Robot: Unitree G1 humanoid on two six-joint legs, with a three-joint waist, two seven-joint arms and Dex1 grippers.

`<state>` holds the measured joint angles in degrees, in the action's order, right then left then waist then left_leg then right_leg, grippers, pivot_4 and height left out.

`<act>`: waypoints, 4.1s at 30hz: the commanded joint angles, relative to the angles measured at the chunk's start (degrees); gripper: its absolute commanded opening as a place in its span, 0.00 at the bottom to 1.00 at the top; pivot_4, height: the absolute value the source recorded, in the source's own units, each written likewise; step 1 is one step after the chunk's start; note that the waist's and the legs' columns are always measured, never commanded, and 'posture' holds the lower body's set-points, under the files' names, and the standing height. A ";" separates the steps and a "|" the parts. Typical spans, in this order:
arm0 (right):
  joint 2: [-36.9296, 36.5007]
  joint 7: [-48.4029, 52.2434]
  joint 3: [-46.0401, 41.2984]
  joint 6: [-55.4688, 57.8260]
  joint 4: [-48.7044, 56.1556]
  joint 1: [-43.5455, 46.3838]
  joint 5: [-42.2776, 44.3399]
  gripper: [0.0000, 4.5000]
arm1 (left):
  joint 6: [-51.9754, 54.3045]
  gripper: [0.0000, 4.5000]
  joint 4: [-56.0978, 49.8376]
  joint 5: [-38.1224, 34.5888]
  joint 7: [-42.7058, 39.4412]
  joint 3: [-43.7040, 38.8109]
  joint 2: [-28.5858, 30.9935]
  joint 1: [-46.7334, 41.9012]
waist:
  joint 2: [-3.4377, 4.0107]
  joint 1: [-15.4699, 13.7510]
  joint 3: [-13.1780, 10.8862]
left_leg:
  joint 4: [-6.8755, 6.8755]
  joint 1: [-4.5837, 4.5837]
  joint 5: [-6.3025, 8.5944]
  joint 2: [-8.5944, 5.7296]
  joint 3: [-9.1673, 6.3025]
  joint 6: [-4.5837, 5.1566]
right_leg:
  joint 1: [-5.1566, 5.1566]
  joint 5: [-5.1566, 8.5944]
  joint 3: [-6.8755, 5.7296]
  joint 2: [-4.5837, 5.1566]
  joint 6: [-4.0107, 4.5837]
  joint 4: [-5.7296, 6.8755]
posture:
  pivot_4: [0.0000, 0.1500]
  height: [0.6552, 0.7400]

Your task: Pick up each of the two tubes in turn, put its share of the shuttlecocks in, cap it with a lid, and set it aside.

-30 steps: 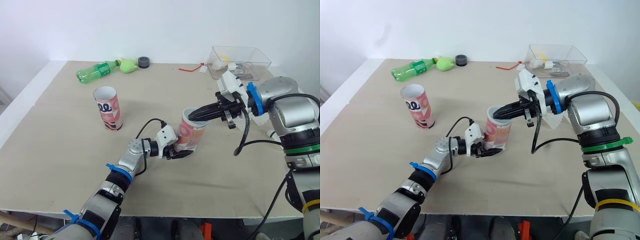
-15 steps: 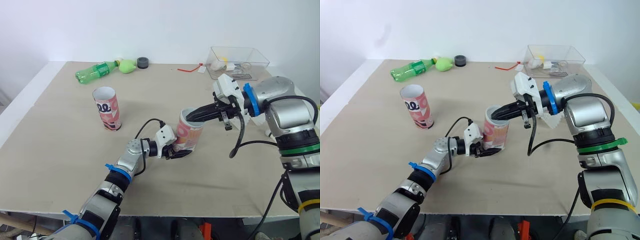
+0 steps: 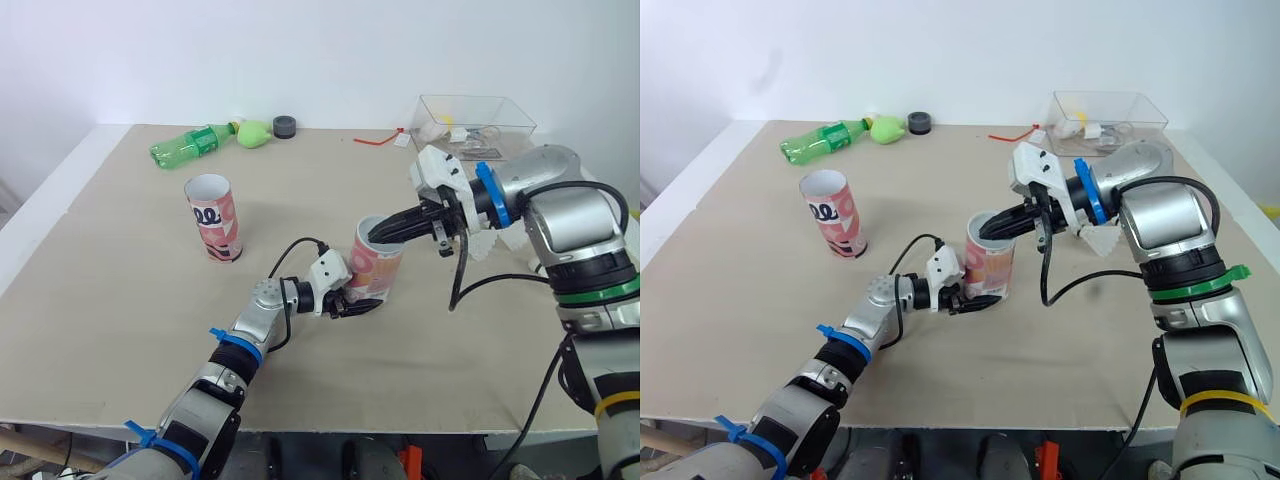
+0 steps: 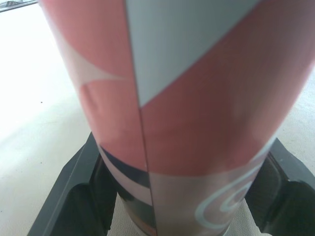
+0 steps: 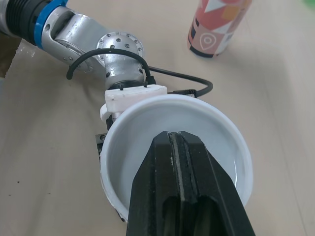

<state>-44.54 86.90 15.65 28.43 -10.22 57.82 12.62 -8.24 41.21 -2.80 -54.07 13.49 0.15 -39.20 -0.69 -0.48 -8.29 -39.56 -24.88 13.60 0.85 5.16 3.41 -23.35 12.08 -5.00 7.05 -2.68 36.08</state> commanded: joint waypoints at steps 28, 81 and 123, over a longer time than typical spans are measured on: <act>-0.79 4.12 -7.11 15.74 -2.92 2.64 10.09 0.00 | -0.59 0.67 2.91 1.84 1.82 1.17 0.53 1.45 | -0.01 -0.03 0.00 | 0.01 -0.21 0.01 0.00 0.00 -0.01 | -0.15 -0.01 -0.20 0.16 0.00 -0.02 | 1.00 1.00; 16.10 -34.48 -15.23 -14.65 14.44 -48.97 6.14 0.98 | 3.38 1.00 -22.52 -4.05 -3.95 0.60 14.82 13.27 | 0.18 0.00 -0.32 | 0.26 -0.22 0.04 0.59 0.05 -0.36 | -0.10 0.37 -0.16 -0.80 0.27 0.00 | 1.00 1.00; 21.81 -37.23 -9.38 -20.38 6.60 -41.67 1.38 0.98 | 4.61 1.00 -22.80 -4.14 -3.82 1.19 16.29 15.40 | 0.21 0.10 -0.29 | 0.26 0.05 -0.06 1.00 0.08 -0.54 | -0.04 0.43 0.03 -1.32 0.46 0.14 | 1.00 1.00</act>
<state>-22.85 48.76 5.93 9.26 -3.75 15.15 14.13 -4.60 17.87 -7.16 -57.18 13.86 15.94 -25.47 -0.48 -0.38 -8.58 -39.30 -24.81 13.54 1.86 5.25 2.86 -23.39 12.51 -4.96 5.72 -2.22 36.22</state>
